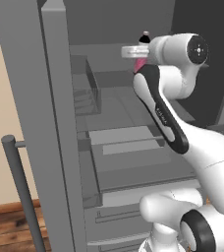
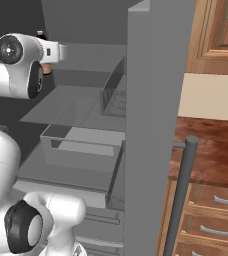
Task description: Open the fridge, grab two sodas, and place both sodas inside the bowl with ice on the dining counter.
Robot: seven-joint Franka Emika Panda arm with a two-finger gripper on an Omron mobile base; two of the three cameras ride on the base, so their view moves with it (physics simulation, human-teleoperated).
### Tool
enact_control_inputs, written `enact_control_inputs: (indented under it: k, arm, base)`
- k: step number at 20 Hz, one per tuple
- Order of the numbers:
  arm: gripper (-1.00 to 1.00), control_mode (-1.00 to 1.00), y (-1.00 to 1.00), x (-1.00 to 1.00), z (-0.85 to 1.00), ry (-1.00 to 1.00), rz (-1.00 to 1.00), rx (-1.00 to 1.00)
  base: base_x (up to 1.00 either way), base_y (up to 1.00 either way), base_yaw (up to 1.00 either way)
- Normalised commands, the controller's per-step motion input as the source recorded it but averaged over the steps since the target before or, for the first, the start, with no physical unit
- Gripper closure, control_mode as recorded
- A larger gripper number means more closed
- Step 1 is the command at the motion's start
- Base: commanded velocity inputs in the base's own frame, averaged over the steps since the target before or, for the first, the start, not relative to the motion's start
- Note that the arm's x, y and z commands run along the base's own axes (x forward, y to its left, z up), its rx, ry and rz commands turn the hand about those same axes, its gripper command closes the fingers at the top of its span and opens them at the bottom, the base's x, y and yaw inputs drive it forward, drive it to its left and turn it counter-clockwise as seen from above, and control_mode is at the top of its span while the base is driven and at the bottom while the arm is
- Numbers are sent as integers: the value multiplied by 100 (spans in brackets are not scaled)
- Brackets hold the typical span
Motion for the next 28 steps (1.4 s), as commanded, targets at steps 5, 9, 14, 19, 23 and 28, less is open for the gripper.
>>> enact_control_inputs:
  k: [5, 9, 14, 19, 23, 28]
  arm:
    - [100, -100, -13, -88, 31, 9, -4, 6]
    - [100, -100, -28, -99, 0, 7, -6, 4]
    - [100, -100, -44, -100, -1, 0, -4, 6]
    - [100, -100, -35, -100, -20, 0, 0, 4]
    - [100, -100, -21, -100, -43, 0, -1, 1]
    - [100, -100, -17, -100, -36, 0, -5, 1]
  base:
    - [0, 0, 0]
    - [0, 0, 0]
    - [0, 0, 0]
    - [0, 0, 0]
    - [0, 0, 0]
    - [0, 0, 0]
